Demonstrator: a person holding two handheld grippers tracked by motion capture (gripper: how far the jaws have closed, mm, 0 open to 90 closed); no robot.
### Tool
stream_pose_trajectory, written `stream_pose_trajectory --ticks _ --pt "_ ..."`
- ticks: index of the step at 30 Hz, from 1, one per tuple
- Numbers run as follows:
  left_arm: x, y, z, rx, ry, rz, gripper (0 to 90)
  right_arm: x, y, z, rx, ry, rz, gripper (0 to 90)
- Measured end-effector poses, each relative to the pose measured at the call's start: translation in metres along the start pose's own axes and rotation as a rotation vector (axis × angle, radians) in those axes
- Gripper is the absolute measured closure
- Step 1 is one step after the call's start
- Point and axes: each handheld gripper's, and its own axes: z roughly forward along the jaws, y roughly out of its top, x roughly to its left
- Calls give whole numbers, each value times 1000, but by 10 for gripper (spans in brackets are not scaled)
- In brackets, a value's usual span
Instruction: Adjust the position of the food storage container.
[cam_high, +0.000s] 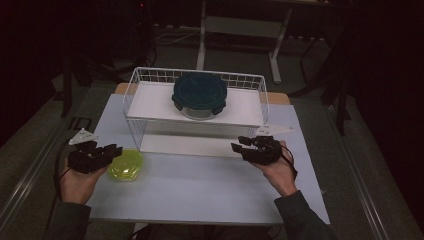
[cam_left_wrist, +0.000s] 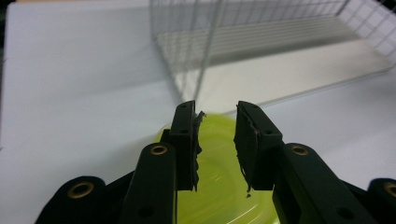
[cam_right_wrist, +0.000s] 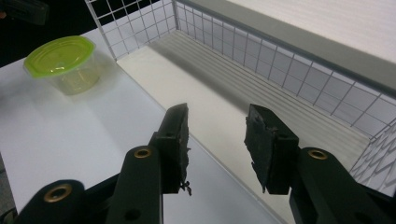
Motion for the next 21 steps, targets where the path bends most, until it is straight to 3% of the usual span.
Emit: stream_pose_trajectory --ticks 6,10,15,21 --pt "17 -14 2 35 67 -43 776 -1 -3 1 2 2 8 587" --pt "28 -23 6 48 74 -91 900 -1 -4 2 -1 7 12 587" --pt "38 -33 13 72 101 -125 900 0 -5 2 -2 10 14 587" --pt "47 -45 23 99 84 -162 900 1 -5 3 -1 12 12 586"
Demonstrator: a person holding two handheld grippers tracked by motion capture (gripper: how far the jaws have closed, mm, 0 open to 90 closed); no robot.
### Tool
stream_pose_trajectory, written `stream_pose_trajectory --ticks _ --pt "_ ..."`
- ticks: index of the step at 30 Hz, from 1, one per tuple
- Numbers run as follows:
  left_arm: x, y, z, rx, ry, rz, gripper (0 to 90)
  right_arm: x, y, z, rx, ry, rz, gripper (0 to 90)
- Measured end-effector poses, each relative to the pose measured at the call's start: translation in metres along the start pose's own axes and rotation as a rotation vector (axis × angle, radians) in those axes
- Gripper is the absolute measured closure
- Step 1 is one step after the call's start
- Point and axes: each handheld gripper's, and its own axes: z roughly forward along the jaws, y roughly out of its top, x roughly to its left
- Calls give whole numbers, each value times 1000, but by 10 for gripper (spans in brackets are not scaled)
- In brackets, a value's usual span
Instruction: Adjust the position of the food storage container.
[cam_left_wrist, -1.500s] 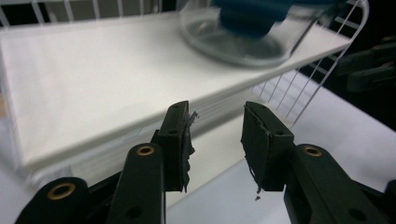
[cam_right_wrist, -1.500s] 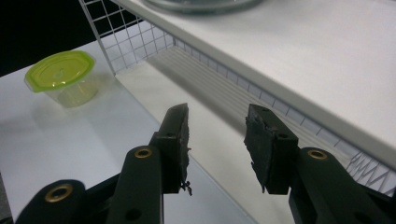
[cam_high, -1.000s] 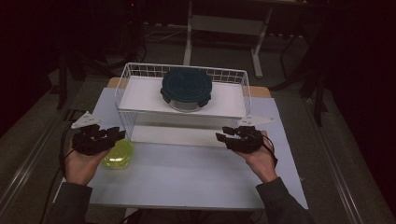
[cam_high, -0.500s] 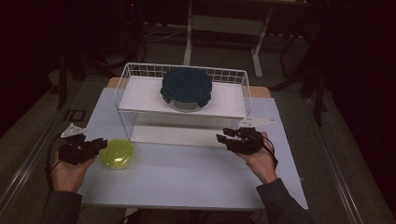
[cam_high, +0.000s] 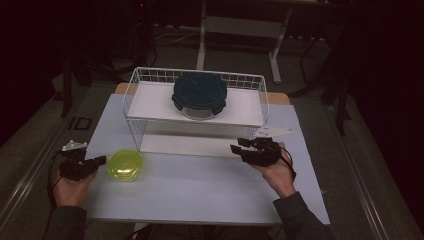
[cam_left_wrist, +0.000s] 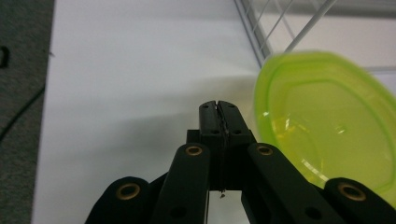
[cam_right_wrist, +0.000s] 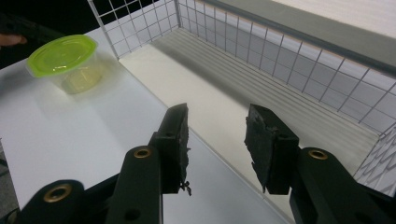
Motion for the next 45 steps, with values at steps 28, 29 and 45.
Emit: stream_pose_trajectory --ticks 28,29,45 --pt "-26 -5 34 87 -129 66 900 3 -2 4 3 11 -3 584" --pt "-29 -4 36 86 -133 69 900 3 -2 5 5 12 -1 584" --pt "-75 3 58 109 -218 177 900 1 -9 4 10 14 10 584"
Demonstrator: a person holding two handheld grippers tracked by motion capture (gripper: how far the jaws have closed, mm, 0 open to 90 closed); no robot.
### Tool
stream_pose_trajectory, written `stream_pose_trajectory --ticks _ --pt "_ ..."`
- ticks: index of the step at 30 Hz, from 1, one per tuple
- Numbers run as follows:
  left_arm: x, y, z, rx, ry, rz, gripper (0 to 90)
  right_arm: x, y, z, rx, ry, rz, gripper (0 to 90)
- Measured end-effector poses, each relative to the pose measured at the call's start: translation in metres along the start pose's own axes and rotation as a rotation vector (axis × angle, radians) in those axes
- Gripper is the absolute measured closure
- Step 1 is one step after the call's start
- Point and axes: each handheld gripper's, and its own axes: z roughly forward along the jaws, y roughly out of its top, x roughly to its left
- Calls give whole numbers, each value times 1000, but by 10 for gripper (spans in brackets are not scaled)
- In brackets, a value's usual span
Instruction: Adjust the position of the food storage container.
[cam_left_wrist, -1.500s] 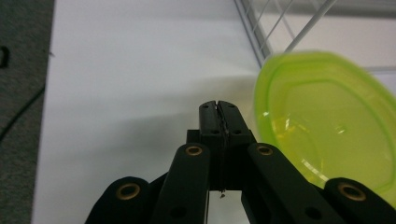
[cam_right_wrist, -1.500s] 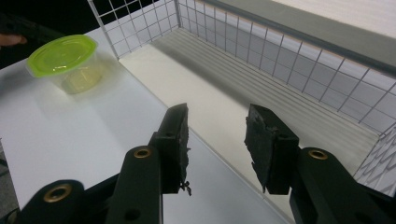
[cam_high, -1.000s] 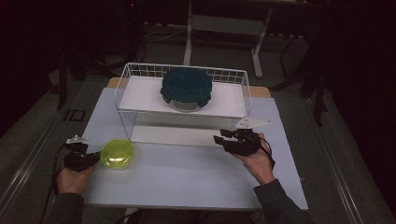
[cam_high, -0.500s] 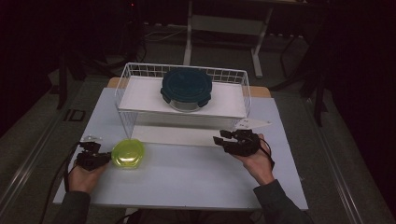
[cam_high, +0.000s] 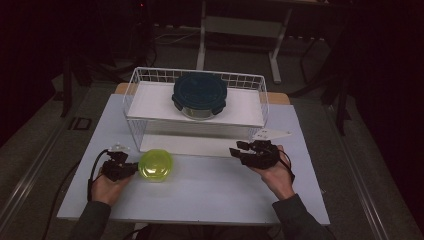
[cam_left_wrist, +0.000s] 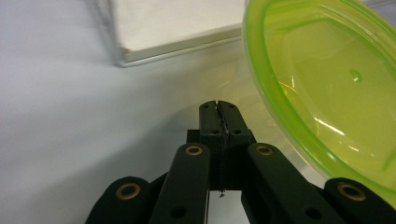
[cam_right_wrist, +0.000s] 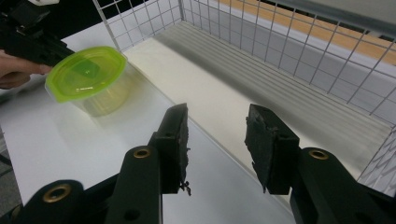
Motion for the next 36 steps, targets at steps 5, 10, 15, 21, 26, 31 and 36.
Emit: stream_pose_trajectory --ticks 5,10,15,21,26,31,36 --pt "-11 -2 4 2 -32 15 900 0 -2 0 0 1 5 584" --pt "-23 -3 8 13 -53 47 900 0 -3 1 4 1 7 583" --pt "-41 -6 12 20 -109 75 900 1 -3 2 7 4 3 584" --pt "-63 -7 17 41 -157 120 900 3 -3 4 11 11 0 584" --pt "-89 -4 24 56 -208 186 900 6 -3 6 13 18 -4 583" --pt "-112 -2 31 76 -258 241 900 8 -6 8 20 29 2 582" --pt "-113 -4 29 90 -258 251 895 10 -12 11 26 40 7 581"
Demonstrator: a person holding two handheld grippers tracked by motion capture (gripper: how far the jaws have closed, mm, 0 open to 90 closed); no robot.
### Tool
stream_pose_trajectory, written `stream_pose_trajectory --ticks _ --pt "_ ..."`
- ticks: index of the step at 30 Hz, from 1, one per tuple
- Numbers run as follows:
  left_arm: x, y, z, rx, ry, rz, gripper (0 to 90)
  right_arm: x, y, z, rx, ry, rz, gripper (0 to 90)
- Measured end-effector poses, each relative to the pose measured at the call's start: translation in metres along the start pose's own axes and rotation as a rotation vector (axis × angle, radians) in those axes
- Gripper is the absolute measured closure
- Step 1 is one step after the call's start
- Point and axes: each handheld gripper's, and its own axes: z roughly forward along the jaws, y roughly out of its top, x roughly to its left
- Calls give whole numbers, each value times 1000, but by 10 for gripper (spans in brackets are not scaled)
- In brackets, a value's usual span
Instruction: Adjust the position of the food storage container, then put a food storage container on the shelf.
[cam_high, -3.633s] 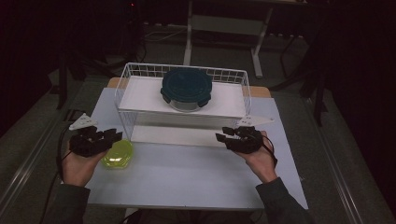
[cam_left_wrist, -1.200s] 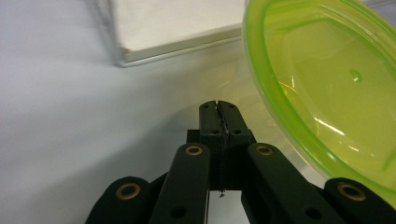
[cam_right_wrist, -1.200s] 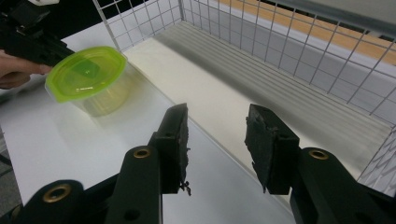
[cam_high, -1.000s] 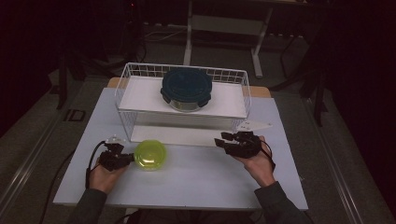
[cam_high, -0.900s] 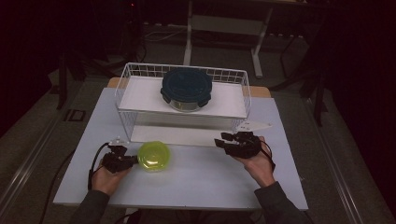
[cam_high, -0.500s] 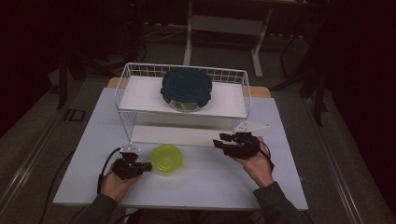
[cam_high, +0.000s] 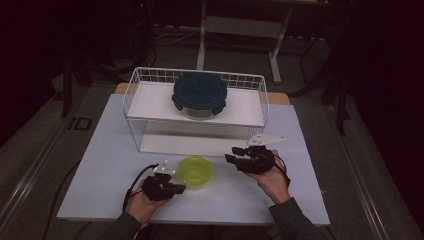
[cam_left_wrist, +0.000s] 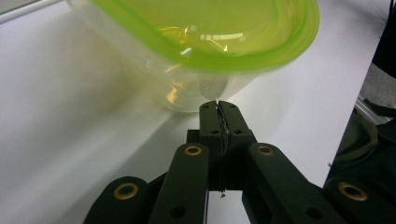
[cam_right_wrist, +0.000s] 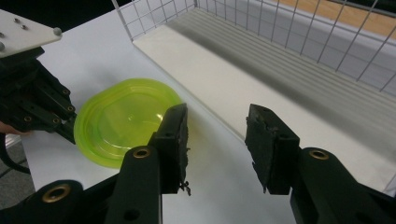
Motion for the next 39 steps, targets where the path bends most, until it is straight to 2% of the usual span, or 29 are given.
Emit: stream_pose_trajectory --ticks 4,6,7,10,14,15,16,17,19,20,23,24,28,31,33,35,36,37,39 --pt "4 -4 -10 -21 9 -21 871 0 -5 2 7 4 7 580" --pt "8 -6 -21 -40 22 -36 843 0 -6 3 10 6 16 581" --pt "10 -7 -25 -45 27 -30 828 0 -7 3 10 6 15 580" --pt "13 -8 -32 -70 24 -51 771 1 -8 5 13 15 20 578" --pt "22 -3 -45 -130 30 -83 667 4 -9 7 16 30 31 574" --pt "22 -3 -45 -130 30 -83 651 4 -9 8 20 33 28 573" --pt "25 -1 -48 -153 22 -94 651 4 -9 8 20 33 28 573" --pt "31 5 -49 -179 10 -115 603 6 -10 11 26 45 38 569" --pt "34 8 -49 -187 2 -117 588 7 -11 12 29 51 41 567" --pt "37 13 -46 -196 -10 -124 564 8 -12 16 41 63 59 565" --pt "41 19 -42 -198 -22 -137 517 9 -14 19 50 75 70 559" --pt "45 22 -37 -204 -25 -154 500 10 -17 23 55 90 86 552" --pt "51 24 -31 -198 -27 -183 485 13 -21 31 82 124 122 538" --pt "53 24 -26 -188 -78 -207 495 15 -25 39 101 152 151 530" --pt "52 23 -25 -180 -92 -210 496 15 -26 41 105 169 164 528" --pt "49 22 -23 -160 -112 -215 511 15 -30 52 123 203 212 526" --pt "49 21 -23 -159 -130 -224 511 15 -30 52 123 203 212 526" --pt "48 17 -21 -143 -145 -248 541 15 -31 59 138 226 244 535" --pt "49 16 -20 -137 -157 -256 587 14 -32 64 153 249 285 558"
